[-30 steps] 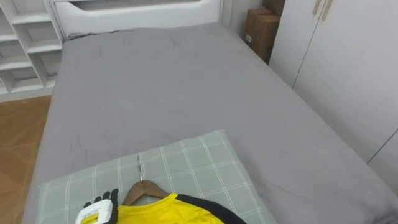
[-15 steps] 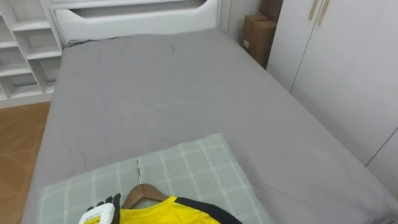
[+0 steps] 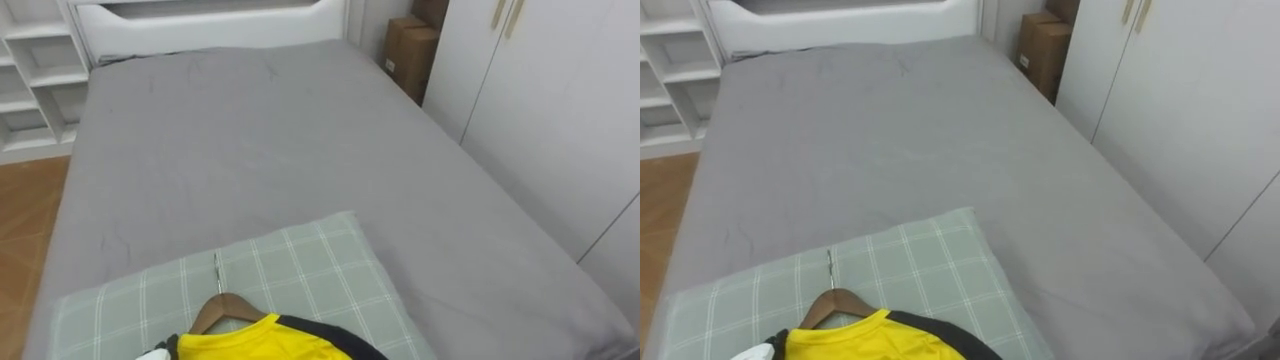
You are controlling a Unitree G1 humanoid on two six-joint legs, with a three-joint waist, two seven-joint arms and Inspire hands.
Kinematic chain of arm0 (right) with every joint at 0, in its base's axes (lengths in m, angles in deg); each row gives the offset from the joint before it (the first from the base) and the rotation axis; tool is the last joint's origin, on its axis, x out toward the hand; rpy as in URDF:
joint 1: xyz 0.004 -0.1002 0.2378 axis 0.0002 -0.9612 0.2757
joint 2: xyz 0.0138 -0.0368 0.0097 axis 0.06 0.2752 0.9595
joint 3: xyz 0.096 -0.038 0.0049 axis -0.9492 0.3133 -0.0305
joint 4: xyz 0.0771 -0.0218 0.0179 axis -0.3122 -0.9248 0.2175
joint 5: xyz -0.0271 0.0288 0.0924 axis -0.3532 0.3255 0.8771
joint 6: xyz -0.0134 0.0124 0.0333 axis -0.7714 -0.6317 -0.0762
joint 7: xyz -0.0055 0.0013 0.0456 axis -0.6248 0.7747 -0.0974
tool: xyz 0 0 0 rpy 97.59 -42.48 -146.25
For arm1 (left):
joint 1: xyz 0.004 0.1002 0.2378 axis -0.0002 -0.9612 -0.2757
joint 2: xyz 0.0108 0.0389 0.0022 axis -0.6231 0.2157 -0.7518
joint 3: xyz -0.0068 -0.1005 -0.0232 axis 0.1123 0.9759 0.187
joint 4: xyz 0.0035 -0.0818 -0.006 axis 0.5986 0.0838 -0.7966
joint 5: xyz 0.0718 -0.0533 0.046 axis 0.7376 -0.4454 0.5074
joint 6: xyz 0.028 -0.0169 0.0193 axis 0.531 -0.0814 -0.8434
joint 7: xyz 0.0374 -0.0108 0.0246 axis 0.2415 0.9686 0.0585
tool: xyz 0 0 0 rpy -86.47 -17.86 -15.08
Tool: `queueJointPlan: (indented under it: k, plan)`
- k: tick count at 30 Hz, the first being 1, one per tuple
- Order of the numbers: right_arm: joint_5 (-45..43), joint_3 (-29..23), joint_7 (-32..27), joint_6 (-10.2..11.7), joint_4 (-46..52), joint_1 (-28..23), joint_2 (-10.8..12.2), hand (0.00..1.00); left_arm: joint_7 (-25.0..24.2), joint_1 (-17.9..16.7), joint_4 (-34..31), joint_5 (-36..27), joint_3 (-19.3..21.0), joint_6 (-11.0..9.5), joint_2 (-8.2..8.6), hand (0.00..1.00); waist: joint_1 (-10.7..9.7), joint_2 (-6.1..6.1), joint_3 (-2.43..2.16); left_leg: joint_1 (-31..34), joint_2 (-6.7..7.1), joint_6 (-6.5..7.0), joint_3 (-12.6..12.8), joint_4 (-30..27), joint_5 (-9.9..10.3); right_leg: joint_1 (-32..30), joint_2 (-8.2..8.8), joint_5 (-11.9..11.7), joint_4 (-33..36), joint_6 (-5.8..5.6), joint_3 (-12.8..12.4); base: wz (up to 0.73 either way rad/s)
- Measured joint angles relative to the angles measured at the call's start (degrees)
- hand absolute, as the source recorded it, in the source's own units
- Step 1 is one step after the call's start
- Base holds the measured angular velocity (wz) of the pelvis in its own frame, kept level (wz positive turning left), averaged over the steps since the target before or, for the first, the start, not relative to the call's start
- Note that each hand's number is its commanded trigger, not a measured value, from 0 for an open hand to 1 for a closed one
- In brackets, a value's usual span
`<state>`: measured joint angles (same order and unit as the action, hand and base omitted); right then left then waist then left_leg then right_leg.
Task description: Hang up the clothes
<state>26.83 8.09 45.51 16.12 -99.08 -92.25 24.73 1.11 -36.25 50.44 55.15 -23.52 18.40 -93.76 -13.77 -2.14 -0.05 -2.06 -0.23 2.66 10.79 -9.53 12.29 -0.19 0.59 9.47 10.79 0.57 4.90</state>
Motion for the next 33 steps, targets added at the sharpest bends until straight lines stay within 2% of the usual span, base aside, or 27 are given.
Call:
queueJointPlan:
  k: [9,17,21,27,33]
  plan:
    - [0.02,1.03,0.08,-0.93,1.33,0.03,0.00,0.00,-0.34,0.00,1.60,-0.01,0.00,1.29,0.62,0.00,0.00,0.08,0.09,-0.11,-0.12,0.00,0.30,-0.10,0.00,-0.20,0.10,-0.05,0.86,0.03,0.14,0.00]
    - [0.28,1.15,-0.03,-0.87,1.35,0.01,-0.01,0.00,-1.05,0.09,1.62,-0.30,-0.03,1.37,0.61,0.00,0.04,0.12,0.13,0.43,-0.13,0.01,0.30,-0.32,0.02,-0.60,0.03,-0.14,0.95,0.10,0.24,0.00]
    - [0.32,1.15,-0.10,-0.63,1.32,-0.02,-0.01,0.00,-1.05,0.09,1.64,-2.47,0.01,1.20,0.54,0.00,0.09,0.05,0.18,0.43,-0.14,0.01,0.33,-0.32,0.02,-0.63,0.00,-0.14,0.82,0.10,0.32,0.00]
    - [0.28,1.09,-0.24,-0.38,1.19,0.14,-0.01,0.00,-1.22,0.23,1.63,-3.99,0.35,0.90,-0.91,0.00,0.37,0.07,0.16,0.60,-0.30,0.01,1.01,0.09,0.03,-1.35,-0.22,-0.16,0.80,0.12,-0.23,-0.06]
    - [0.17,1.12,-0.56,-0.37,1.25,0.00,-0.01,0.00,-1.27,0.92,1.64,-4.01,0.39,0.74,-1.21,0.00,1.57,0.17,0.09,0.84,-0.39,0.00,1.55,0.17,0.02,-1.98,-0.30,-0.24,0.83,0.21,-0.52,-0.04]
